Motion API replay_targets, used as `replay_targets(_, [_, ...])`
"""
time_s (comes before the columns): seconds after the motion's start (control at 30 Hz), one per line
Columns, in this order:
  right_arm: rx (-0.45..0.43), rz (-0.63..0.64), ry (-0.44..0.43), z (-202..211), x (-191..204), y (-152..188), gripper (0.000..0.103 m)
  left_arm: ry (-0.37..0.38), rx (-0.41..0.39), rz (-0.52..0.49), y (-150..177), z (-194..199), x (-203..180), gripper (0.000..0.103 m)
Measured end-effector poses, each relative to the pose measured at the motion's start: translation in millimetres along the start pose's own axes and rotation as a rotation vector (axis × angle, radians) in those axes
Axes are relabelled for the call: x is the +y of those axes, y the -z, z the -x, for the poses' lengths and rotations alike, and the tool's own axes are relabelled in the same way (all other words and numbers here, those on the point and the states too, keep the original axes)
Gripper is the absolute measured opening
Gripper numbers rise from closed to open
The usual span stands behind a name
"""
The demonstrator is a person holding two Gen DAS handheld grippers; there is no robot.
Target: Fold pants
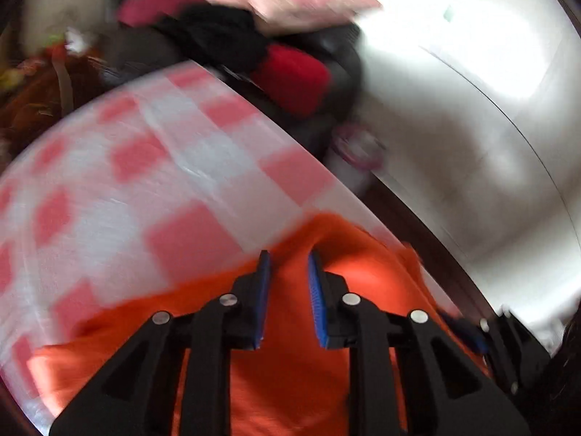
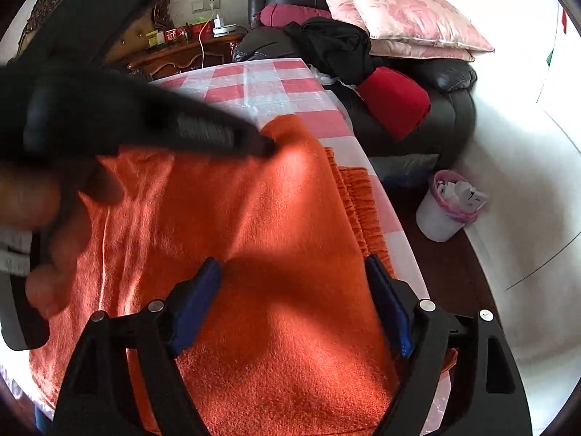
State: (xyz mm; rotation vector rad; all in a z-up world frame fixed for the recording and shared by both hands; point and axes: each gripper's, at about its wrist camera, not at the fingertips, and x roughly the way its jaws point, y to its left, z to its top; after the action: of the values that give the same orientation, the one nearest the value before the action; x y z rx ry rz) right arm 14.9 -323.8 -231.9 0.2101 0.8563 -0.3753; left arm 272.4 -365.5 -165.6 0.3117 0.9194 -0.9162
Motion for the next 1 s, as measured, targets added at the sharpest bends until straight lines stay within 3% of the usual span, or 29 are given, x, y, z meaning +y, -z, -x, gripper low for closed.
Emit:
replay_targets(0.1, [-0.007, 0.002, 0.004, 0.2, 0.9, 1.2, 0.079, -0.062, -0.13, 0.097, 17.8, 44.3, 0.4, 0.022])
replay_targets(0.2, [-0.006, 0.001, 0.002, 0.5, 1.1, 0.7, 0.08, -0.123, -0.17, 0.166, 55.8, 71.3, -14.0, 0.022])
replay_targets(0.3, [-0.01, 0.006, 0.002, 1.6, 1.9, 2.0, 0.08, -0.129, -0.142, 0.217, 104.2, 82.7, -28.7, 0.022])
replay_targets(0.4, [-0.01, 0.006, 0.002, 1.5, 1.9, 2.7, 0.08, -0.185, -0.024, 0.138, 151.8, 79.9, -51.9, 0.022])
replay_targets(0.43, [-0.008, 0.006, 0.001, 1.6, 1.7, 2.8, 0.08, -0.206, -0.028, 0.116, 166.0, 83.6, -56.4, 0.023])
replay_targets(0.63, [-0.002, 0.013, 0.005, 1.6, 1.8, 2.0, 0.08, -0.245, -0.032, 0.096, 183.6, 98.1, -63.6, 0.026])
replay_targets(0.7, [0.01, 0.004, -0.005, 3.3, -0.4, -0.5, 0.079, -0.241, -0.048, 0.112, 182.6, 110.4, -65.8, 0.042])
replay_targets(0.77, [0.021, -0.005, -0.008, 10.1, -3.8, -2.8, 0.078, -0.253, -0.1, 0.115, 179.9, 128.0, -70.4, 0.072])
replay_targets(0.83, [0.006, -0.035, 0.009, 31.2, -10.6, -2.2, 0.078, -0.278, -0.121, 0.114, 176.9, 143.3, -76.6, 0.079])
replay_targets(0.9, [0.012, -0.054, 0.024, 51.9, -14.8, 2.4, 0.078, -0.252, -0.136, 0.142, 176.0, 158.7, -80.1, 0.085])
replay_targets(0.97, [0.01, -0.062, 0.035, 72.1, -17.1, 8.4, 0.079, -0.264, -0.145, 0.19, 173.3, 169.8, -81.8, 0.101])
replay_targets(1.0, [0.005, -0.059, 0.049, 85.0, -18.2, 12.8, 0.08, -0.263, -0.149, 0.206, 173.0, 174.3, -83.3, 0.101])
